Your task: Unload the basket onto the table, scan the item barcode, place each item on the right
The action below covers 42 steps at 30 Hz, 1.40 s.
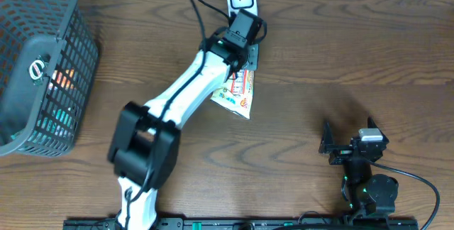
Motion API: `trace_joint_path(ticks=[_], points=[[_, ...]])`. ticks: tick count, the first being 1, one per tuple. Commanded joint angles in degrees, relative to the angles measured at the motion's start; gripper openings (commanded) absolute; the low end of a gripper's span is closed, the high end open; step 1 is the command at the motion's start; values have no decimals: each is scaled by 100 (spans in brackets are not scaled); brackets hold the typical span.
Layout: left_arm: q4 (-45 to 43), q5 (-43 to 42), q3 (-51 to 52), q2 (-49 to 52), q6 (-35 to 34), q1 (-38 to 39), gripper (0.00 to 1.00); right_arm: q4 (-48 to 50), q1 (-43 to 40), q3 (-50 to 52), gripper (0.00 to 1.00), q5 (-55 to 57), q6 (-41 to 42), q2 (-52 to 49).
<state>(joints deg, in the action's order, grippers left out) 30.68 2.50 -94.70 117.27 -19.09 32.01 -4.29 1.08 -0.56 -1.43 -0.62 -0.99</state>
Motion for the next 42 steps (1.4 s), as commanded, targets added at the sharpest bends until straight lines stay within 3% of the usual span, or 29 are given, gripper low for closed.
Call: trace_joint_path(ticks=[1,4,11,22,27,33,42], points=[[-116,610,63,479,450,-59,32,-13,37,20,99,42,13,22],[-234,1095,63,758,452,-116,32,-13,37,20,99,42,13,22],[-138,1027,59,1117,455,-262,32,-13,37,20,99,42,13,22],[201,992,55,-227,385,-278,32,-13,37,20,99,42,13,22],[955,72,57,-750,339,-269,33,-13,37,20,99,42,13,22],[1797,-1047,177,-588,337,-227,33,-13,37,20,99,42,13,22],[1604,-1084,918,7,317,33,33,-13,37,20,99,42,13,22]])
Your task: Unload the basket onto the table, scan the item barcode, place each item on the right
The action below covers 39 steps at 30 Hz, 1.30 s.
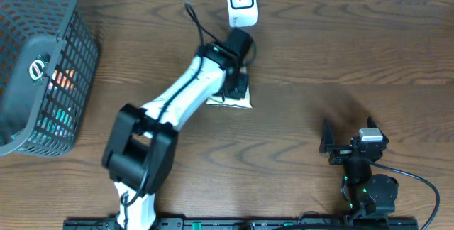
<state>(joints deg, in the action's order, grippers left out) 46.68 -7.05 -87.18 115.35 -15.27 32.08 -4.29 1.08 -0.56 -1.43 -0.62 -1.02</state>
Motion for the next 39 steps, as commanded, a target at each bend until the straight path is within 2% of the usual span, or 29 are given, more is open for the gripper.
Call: trace_joint_path(ticks=[1,7,10,16,19,21,24,31,36,39], points=[[17,-131,188,254,-66,26,33,-13,37,20,99,42,13,24],[87,-254,190,323,-348,76,33,-13,37,20,99,42,13,24],[85,-503,177,243,-343,90,33,-13,37,20,99,42,13,24],[72,-490,44,-190,-232,68,33,-13,37,20,99,42,15,24],[-118,-37,-37,-533,-234,68,33,-13,37,20,99,42,13,24],[-396,708,-37,-774,-238,68,33,-13,37,20,99,42,13,24],[-750,1211,-37,-841,-238,68,33,-13,37,20,99,42,13,24],[-1368,1416,109,-538,-240,68,34,-13,37,20,99,42,13,24],[-1458,1421,120,79,-236,68,34,-13,37,20,99,42,13,24],[-1578,1423,120,511,-234,61,38,-13,37,20,99,42,13,24]])
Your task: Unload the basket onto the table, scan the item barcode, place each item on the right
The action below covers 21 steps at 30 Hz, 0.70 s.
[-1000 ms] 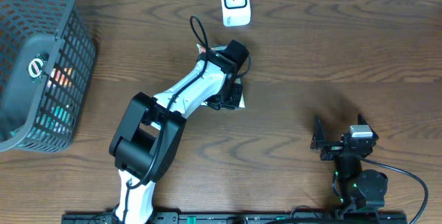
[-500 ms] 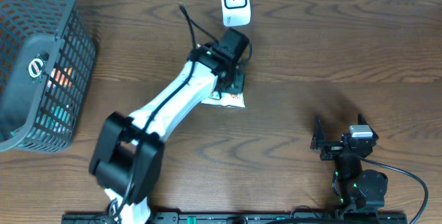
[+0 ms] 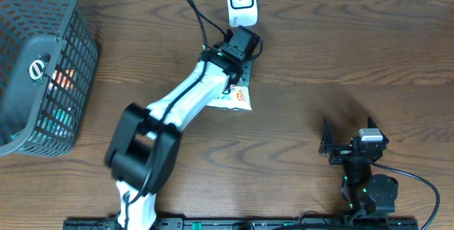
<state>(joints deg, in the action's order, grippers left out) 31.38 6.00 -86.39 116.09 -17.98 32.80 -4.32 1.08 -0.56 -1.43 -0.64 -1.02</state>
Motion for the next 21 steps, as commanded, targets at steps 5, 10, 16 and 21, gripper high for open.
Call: trace_joint_path(ticks=[5,10,16,21], points=[[-79,103,42,822,31,-15,42,-11,37,20,99,42,15,24],[-68,-321,24,710,28,59,57,-11,37,20,99,42,15,24],[-61,-667,2,227,13,122,79,-11,37,20,99,42,15,24],[103,-704,2,-369,11,153,93,-11,37,20,99,42,15,24]])
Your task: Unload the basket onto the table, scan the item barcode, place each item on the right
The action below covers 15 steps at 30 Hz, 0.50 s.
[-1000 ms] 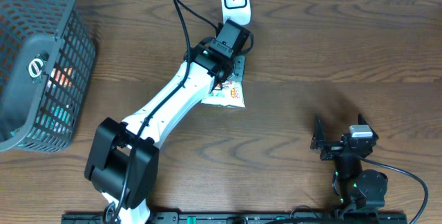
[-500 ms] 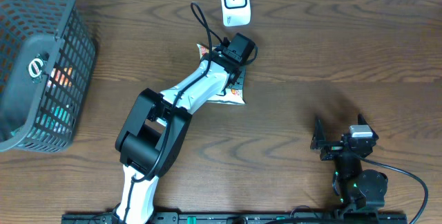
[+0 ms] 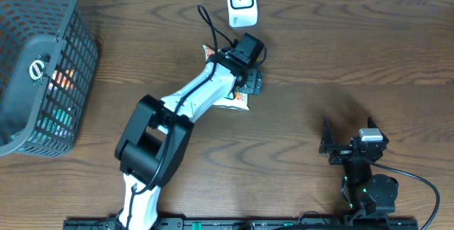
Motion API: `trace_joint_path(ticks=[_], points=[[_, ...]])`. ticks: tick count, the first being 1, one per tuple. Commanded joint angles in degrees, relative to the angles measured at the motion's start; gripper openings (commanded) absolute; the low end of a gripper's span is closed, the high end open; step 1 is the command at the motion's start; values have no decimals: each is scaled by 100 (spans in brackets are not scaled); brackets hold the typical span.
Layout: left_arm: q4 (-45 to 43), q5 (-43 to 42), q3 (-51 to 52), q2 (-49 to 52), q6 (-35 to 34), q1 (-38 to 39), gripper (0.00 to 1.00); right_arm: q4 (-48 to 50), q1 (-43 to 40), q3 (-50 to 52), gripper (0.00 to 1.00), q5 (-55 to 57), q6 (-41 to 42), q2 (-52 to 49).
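A white barcode scanner (image 3: 241, 3) stands at the table's far edge. My left gripper (image 3: 251, 79) hangs a little in front of it, shut on a white and orange snack packet (image 3: 238, 101). Arm and wrist cover most of the packet. A printed strip shows below the wrist, and an orange corner (image 3: 210, 51) sticks out on its left. My right gripper (image 3: 328, 143) rests near the front right, far from the packet. This view does not settle how its jaws stand.
A dark wire basket (image 3: 42, 67) with several coloured items inside fills the far left corner. The left arm's cable (image 3: 210, 23) loops up toward the scanner. The brown wooden table (image 3: 355, 52) runs to the right.
The left gripper has shifted slightly right and turned with the packet. An orange corner now shows left of the wrist, and less of the packet shows below. The right arm is unchanged.
First the left gripper held the packet right under the scanner, its printed face hanging toward the front. Then it was lower, with the packet showing as a thin strip. Later it was nearer the scanner again, and now the packet is turned another way.
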<state>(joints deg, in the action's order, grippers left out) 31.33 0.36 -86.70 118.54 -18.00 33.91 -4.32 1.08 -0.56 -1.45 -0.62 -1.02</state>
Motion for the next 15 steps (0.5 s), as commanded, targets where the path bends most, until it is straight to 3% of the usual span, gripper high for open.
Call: trace_joint_path(ticks=[1,9,12,13,14,15], points=[[212,-129,33,-745,15,39,93,-11,37,20,99,44,13,24],[1390,-50,63,-839,15,42,92,-11,37,20,99,44,13,24],[1449,-35,197,-632,15,42,82,-11,37,20,99,44,13,24],[1425,-37,229,-564,15,42,75,-11,37,20,99,44,13,24],[1357,-39,260,-365,13,55,59,-11,37,20,99,44,15,24],[1314,-39,260,-260,13,57,54,-11,37,20,99,44,13,24]])
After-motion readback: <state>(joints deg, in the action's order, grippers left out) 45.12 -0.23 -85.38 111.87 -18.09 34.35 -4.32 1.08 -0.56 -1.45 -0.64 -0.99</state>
